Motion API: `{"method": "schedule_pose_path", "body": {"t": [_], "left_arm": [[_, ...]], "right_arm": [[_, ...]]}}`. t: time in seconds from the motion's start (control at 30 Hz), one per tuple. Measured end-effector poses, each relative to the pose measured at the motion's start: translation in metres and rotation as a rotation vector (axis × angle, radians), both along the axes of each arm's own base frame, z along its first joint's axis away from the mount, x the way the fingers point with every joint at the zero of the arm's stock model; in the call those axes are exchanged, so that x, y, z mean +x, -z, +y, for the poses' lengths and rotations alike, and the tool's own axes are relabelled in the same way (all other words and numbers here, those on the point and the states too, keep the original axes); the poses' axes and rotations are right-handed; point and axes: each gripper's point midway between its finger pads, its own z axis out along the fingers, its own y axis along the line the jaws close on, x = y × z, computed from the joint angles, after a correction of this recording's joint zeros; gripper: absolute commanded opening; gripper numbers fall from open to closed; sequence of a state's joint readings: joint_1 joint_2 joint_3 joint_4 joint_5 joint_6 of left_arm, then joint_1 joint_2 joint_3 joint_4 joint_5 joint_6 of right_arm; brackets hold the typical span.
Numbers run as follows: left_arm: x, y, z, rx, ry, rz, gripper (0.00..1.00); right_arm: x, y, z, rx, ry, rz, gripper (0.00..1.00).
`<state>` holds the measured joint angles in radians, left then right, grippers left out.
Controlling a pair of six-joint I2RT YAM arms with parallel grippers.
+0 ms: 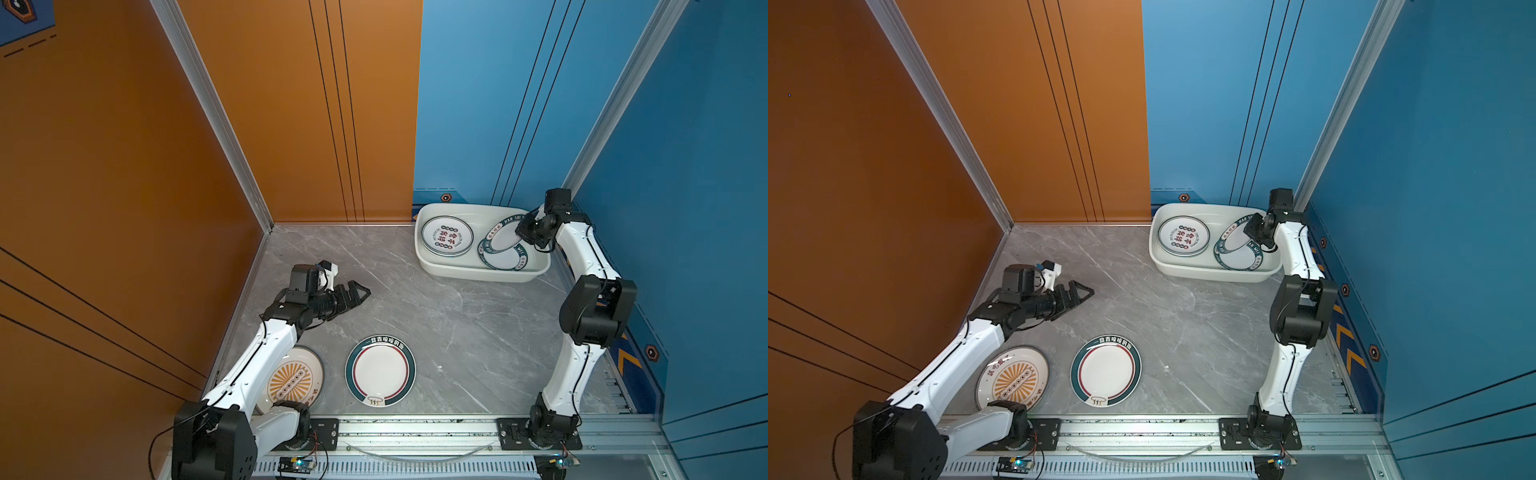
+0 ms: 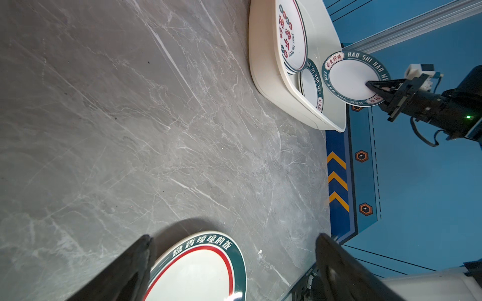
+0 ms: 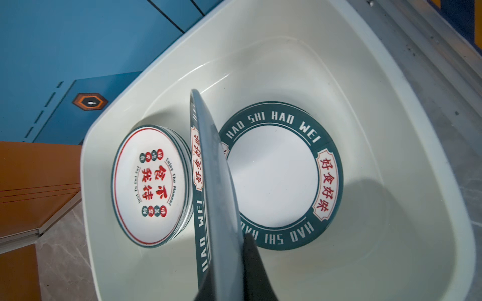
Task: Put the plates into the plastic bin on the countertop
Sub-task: 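Lower the green-rimmed plate onto the green plate in the bin, open right gripper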
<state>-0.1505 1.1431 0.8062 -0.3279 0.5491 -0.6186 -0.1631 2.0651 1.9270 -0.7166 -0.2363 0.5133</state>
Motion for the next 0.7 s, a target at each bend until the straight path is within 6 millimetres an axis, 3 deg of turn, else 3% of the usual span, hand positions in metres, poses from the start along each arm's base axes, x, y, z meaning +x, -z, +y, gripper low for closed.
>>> {"method": "schedule_pose_path", "body": {"t": [0.4, 0.7], "left_arm": [[0.004, 0.002, -0.002, -0.012, 0.003, -0.005, 0.98], [0.004, 0.006, -0.003, -0.022, 0.006, 0.008, 0.98]], "right_arm": [[-0.010, 0.053, -0.016, 0.023, 0.034, 0.105, 0.00], [-0.008, 0.061, -0.025, 0.071, 0.043, 0.079, 0.00]]}}
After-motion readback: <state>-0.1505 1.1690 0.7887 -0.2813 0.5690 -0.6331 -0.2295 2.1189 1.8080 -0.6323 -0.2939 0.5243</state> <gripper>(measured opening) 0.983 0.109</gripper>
